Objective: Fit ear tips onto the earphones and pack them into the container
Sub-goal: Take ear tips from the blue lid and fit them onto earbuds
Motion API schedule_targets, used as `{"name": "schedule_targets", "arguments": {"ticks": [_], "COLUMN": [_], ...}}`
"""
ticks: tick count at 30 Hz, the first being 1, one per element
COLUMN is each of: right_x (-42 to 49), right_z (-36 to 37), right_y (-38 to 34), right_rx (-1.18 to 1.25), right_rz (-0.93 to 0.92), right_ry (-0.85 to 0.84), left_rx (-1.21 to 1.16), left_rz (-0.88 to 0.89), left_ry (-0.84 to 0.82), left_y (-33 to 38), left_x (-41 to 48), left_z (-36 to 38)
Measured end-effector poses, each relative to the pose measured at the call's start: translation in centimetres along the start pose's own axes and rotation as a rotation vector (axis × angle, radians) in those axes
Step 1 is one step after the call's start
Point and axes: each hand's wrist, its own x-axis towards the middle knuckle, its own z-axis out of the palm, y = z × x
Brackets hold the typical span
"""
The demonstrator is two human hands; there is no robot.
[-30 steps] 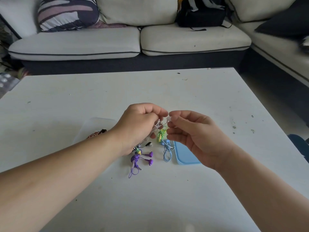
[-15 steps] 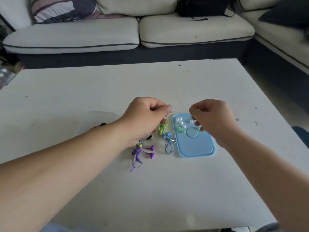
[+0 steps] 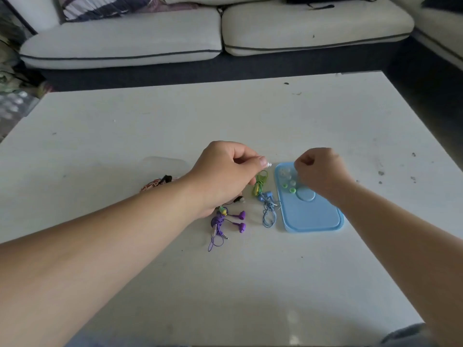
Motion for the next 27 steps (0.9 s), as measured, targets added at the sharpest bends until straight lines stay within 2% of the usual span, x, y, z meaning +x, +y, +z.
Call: {"name": "schedule_targets", "arguments": {"ticks": [8, 19, 27], "right_x": [-1.0, -1.5, -1.7], "right_z": [-0.8, 0.2, 0.5], "right_y": [0.5, 1.2, 0.5], "right_rx": [-0.204, -0.134, -0.072], "right_rz": [-0.039, -0.085, -0.034], "right_ry": [-0.158, -0.121, -0.077], "left_rx": [0.021, 0.016, 0.020], "left_rz": [0.020, -0.008, 0.015], "left_ry": [-0.056, -0.050, -0.038], "left_y": [0.3, 0.2, 0.4], "left_x": [-0.3, -0.5, -0.6], "left_z": [0.8, 0.3, 0.2]}}
